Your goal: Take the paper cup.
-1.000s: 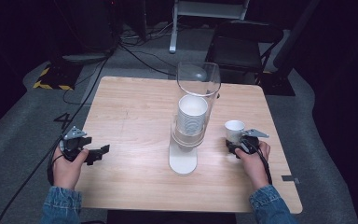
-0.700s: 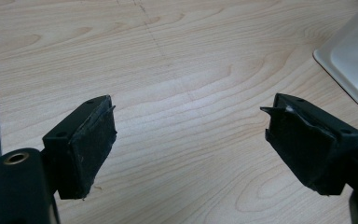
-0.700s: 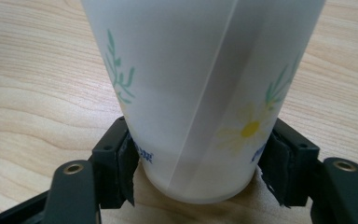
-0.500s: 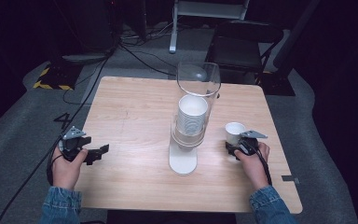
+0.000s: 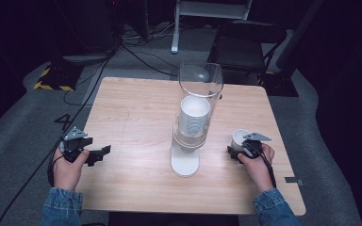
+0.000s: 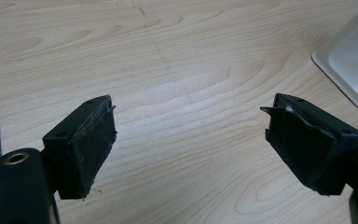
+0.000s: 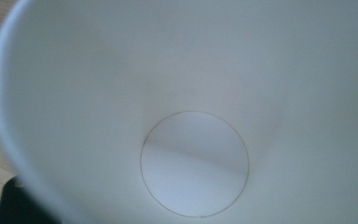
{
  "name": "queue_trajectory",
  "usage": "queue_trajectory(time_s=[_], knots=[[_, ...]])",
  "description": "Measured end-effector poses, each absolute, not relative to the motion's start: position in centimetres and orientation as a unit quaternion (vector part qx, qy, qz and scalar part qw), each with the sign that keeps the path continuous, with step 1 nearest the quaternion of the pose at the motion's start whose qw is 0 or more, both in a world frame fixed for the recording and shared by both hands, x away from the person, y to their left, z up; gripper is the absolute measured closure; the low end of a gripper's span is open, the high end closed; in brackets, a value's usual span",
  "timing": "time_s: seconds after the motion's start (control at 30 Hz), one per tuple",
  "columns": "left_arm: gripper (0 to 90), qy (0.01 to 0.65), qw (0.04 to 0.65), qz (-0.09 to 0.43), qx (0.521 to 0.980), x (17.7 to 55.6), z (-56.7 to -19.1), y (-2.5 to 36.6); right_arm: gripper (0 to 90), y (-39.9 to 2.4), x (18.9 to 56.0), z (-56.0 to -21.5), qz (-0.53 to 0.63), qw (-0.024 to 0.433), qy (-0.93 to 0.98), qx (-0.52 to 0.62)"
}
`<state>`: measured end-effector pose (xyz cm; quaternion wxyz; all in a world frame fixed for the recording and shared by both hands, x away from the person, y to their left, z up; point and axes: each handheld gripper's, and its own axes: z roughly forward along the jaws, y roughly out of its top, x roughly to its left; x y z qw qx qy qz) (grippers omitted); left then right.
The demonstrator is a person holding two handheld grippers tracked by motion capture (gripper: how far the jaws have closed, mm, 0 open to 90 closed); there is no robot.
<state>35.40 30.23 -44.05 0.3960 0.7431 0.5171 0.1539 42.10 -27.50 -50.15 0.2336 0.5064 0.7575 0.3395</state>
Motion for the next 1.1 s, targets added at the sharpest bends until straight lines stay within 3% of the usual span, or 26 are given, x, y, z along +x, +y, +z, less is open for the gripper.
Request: queue_trajectory(time_s=[0.43,1.1], knots=[[15.6,0.519,0.396,0.151,0.742,35.5,-44.0,30.1,16.1,-28.6,39.9,-48.5,0.353,0.238,0.764,0.485],[15.5,0.470,0.391,0.139,0.779,34.2,-43.4,26.7,15.9,-27.7,34.7,-42.0,0.428,0.240,0.759,0.428]])
